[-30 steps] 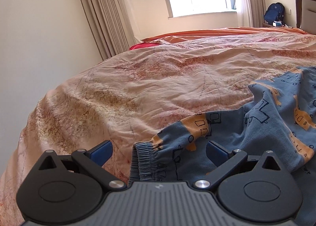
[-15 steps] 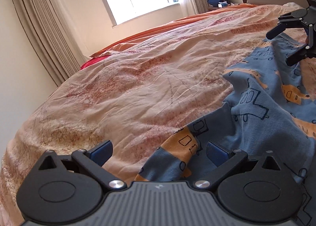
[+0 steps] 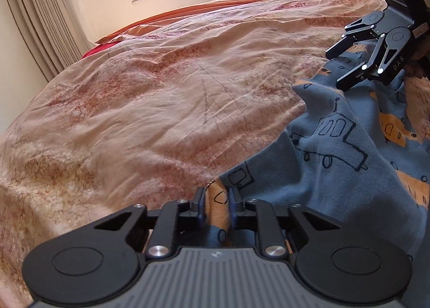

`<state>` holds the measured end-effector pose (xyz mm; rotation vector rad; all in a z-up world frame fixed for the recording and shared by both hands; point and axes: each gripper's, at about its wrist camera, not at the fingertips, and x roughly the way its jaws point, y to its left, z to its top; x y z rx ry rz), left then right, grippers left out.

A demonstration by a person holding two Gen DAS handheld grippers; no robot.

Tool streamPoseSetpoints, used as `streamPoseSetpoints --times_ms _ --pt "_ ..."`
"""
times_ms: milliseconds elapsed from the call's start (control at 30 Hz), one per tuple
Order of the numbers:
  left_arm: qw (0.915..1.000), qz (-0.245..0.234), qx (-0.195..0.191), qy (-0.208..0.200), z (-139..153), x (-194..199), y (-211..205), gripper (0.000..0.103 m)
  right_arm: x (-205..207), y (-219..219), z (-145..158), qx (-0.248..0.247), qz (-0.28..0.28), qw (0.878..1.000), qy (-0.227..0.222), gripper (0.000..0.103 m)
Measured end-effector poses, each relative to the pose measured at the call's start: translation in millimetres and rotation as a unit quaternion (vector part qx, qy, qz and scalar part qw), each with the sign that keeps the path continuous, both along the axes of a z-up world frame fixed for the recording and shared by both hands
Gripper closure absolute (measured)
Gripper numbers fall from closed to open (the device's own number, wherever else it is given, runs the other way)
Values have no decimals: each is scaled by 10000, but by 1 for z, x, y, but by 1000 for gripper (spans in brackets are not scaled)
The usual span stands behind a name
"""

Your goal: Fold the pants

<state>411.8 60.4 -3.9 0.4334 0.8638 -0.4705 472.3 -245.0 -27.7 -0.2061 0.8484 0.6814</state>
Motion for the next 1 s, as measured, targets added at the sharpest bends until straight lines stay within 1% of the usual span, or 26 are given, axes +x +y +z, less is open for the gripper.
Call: streamPoseSetpoints --times_ms 67,133,167,200,233,267,300,333,367,400,467,533,567,633,700,800,833,900,933,1000 --pt "9997 199 -38 -111 3 -5 1 97 -2 8 -9 -297 -139 9993 155 14" --pt "9988 437 -72 -201 6 -8 4 99 -4 11 -9 -356 -270 9989 141 14" --pt "9981 546 -78 -267 8 -9 6 100 -6 13 -8 -375 -304 9988 105 18" --pt "9971 669 -76 -352 11 -11 7 100 -7 14 -6 -365 -329 9987 97 29" --pt "9962 757 -94 -426 15 -13 10 101 -8 16 -5 -357 -339 9987 98 36" --pt "9949 854 -113 -533 19 -14 13 101 -11 18 -3 -403 -330 9986 73 50" --pt "9932 961 -102 -649 24 -16 17 101 -14 22 -2 -494 -297 9983 19 62" --pt "9909 1095 -71 -780 29 -17 21 101 -17 26 1 -624 -230 9978 -64 67" --pt "9887 1205 -80 -893 34 -17 27 101 -20 30 3 -761 -179 9968 -173 79" --pt "9868 1282 -157 -979 39 -18 33 101 -21 32 6 -862 -174 9957 -291 94" --pt "9829 1410 -271 -1155 46 -18 41 101 -21 34 17 -825 -283 9947 -539 100" --pt "9803 1467 -343 -1280 49 -17 45 101 -19 35 28 -763 -466 9921 -878 103" --pt "9801 1468 -344 -1292 48 -15 46 101 -17 36 34 -774 -614 9889 -1110 103" --pt "9799 1507 -266 -1277 42 -10 44 101 -10 39 38 -783 -851 9830 -1425 103" --pt "9814 1539 -191 -1133 31 -5 43 101 -4 42 35 -823 -935 9803 -1531 103" --pt "9836 1513 -228 -952 15 -1 45 101 6 42 23 -668 -846 9873 -1170 103" --pt "9839 1499 -287 -931 12 -1 48 100 7 40 18 -579 -788 9898 -1032 99" --pt "9845 1464 -388 -890 10 -1 52 100 6 34 16 -270 -596 9944 -825 78" --pt "9846 1451 -425 -877 10 0 53 99 4 30 16 -10 -481 9964 -700 72" --pt "9847 1451 -480 -835 10 1 55 99 4 26 17 225 -370 9975 -552 38"
